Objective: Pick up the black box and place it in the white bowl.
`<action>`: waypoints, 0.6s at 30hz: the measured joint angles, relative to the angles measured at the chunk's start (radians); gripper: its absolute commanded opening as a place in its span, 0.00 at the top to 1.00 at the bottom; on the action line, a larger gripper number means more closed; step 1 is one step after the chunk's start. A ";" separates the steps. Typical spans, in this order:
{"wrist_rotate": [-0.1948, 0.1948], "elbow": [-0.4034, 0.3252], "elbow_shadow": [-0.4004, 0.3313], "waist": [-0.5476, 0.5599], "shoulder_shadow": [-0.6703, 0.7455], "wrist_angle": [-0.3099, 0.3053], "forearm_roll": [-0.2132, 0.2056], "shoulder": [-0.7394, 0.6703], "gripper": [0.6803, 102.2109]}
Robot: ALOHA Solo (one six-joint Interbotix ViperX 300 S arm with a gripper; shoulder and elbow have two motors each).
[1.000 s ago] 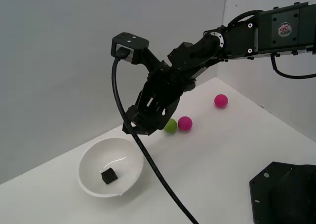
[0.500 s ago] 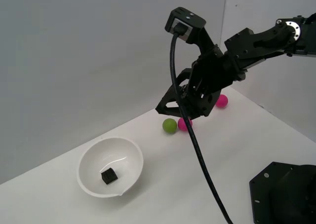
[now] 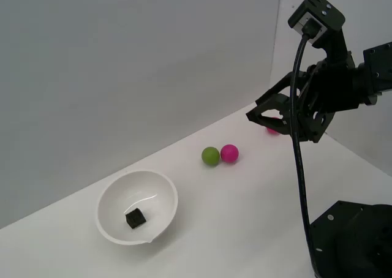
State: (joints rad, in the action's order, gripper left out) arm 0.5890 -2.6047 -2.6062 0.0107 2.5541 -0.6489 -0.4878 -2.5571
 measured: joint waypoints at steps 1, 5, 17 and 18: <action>0.011 -0.011 -0.009 -0.012 0.011 0.000 0.000 -0.011 0.57; 0.020 -0.060 -0.055 -0.060 0.067 0.000 0.000 -0.066 0.56; 0.020 -0.130 -0.129 -0.092 0.210 0.046 0.002 -0.210 0.55; 0.020 -0.132 -0.129 -0.095 0.219 0.048 0.002 -0.218 0.55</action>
State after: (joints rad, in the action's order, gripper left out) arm 0.6090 -2.7366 -2.7351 -0.0844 2.7734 -0.6013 -0.4863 -2.7750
